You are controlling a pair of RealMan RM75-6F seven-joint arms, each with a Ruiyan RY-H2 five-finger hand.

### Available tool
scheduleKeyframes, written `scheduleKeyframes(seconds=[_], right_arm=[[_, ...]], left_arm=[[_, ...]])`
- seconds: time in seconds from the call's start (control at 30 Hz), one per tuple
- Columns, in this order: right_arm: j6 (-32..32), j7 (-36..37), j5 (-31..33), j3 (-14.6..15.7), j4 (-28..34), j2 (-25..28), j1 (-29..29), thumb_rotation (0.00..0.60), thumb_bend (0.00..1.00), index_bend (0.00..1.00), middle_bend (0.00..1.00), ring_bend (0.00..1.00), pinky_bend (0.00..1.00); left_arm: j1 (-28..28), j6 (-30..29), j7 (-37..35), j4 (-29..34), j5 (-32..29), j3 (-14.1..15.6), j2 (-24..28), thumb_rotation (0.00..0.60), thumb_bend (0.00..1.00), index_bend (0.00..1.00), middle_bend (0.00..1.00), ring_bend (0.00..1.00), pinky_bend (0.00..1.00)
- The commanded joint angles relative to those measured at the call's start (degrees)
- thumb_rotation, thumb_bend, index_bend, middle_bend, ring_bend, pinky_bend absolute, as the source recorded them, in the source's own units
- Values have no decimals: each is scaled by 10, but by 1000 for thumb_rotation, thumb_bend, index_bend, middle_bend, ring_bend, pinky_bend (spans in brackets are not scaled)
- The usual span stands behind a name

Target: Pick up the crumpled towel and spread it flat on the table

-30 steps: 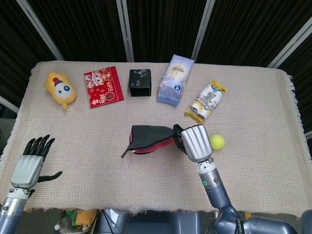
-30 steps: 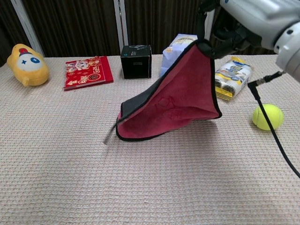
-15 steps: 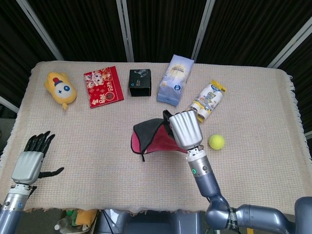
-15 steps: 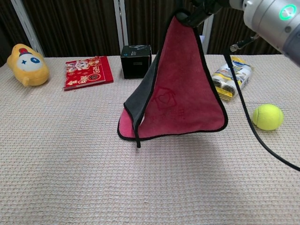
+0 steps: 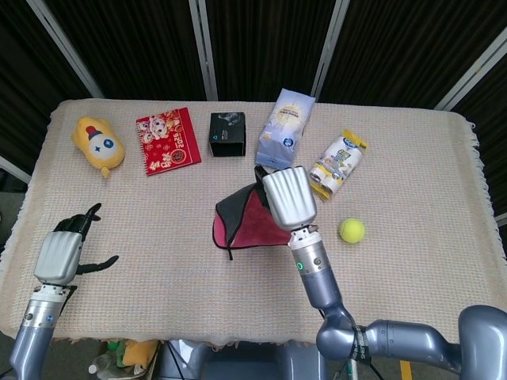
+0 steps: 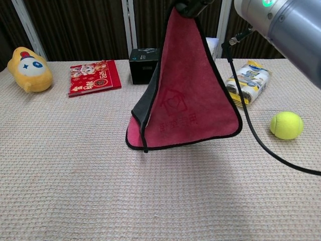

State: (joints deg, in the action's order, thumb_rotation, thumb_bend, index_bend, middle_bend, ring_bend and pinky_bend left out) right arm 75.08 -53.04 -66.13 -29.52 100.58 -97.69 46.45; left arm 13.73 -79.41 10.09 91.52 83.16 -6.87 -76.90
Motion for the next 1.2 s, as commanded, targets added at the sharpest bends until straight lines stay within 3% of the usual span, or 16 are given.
scheduleKeyframes(seconds=[0.03, 0.3, 0.47, 0.6, 0.7, 0.87, 0.93, 1.2], right_arm=[[2, -8, 8, -5, -10, -5, 13, 600, 565, 708, 1000, 1000, 947], [3, -39, 38, -41, -45, -18, 69, 600, 578, 716, 1000, 1000, 947], [4, -45, 58, -63, -75, -27, 104, 600, 582, 716, 1000, 1000, 947], [5, -41, 69, -64, -94, -29, 121, 600, 582, 716, 1000, 1000, 947], [6, -33, 77, -65, -105, -31, 130, 600, 583, 716, 1000, 1000, 947], [10, -28, 86, -59, -117, -33, 140, 600, 582, 716, 1000, 1000, 947], [14, -27, 88, -55, -120, -33, 143, 600, 582, 716, 1000, 1000, 947], [29, -27, 95, -41, -119, -34, 149, 600, 582, 716, 1000, 1000, 947]], left_arm=[[18, 16, -6, 4, -8, -15, -7, 600, 68, 108, 440, 377, 373], [50, 48, -8, 0, -40, -43, -10, 600, 67, 101, 350, 338, 347], [63, 75, -2, -2, -75, -48, -18, 600, 67, 97, 153, 120, 125], [78, 97, -4, 13, -103, -61, -25, 600, 67, 142, 105, 71, 43], [91, 105, 0, 28, -116, -71, -30, 600, 67, 158, 168, 123, 111], [109, 89, 30, 23, -125, -82, -66, 600, 67, 192, 459, 399, 469], [116, 80, 39, 9, -123, -83, -90, 600, 67, 198, 537, 477, 562], [142, 89, 77, -22, -145, -82, -142, 600, 66, 181, 606, 550, 624]])
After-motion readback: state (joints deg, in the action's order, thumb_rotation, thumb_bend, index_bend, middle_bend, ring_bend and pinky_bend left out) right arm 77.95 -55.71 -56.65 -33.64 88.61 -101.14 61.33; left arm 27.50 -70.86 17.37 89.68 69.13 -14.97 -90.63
